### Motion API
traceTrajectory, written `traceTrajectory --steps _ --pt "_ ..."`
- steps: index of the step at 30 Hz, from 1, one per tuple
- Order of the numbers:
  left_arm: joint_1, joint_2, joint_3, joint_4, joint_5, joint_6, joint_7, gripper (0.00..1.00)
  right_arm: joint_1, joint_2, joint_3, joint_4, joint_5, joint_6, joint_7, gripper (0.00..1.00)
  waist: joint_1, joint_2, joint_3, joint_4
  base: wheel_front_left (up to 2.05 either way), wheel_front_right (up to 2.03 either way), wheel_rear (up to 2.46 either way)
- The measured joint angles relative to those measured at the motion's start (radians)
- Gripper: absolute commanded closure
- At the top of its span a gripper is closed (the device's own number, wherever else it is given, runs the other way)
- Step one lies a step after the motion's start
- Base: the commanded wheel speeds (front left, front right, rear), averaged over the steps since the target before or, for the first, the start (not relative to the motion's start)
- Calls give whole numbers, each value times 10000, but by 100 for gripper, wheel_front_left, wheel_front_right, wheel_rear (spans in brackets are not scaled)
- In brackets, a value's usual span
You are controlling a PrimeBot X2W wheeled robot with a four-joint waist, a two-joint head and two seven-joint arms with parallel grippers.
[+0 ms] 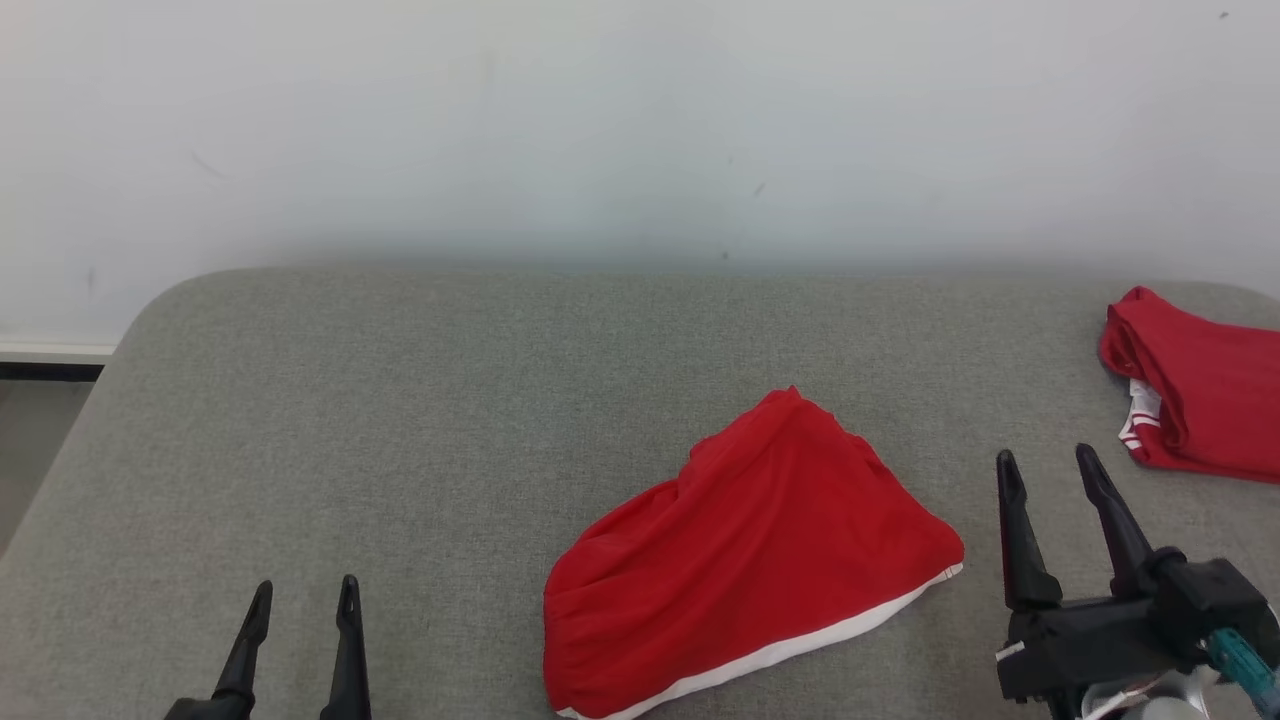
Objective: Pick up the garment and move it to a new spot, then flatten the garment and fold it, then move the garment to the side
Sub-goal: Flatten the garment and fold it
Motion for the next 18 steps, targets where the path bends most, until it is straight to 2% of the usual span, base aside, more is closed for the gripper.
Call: traceTrajectory --steps 8,18 --pt "198 -23 234 -142 82 8 0 0 1582 614 -709 -1308 -387 0 0 0 0 0 -81 -287 0 0 0" --pt "331 -77 221 -230 184 -2 0 0 2418 986 -918 -1921 -602 0 0 0 0 0 -127 -559 0 0 0"
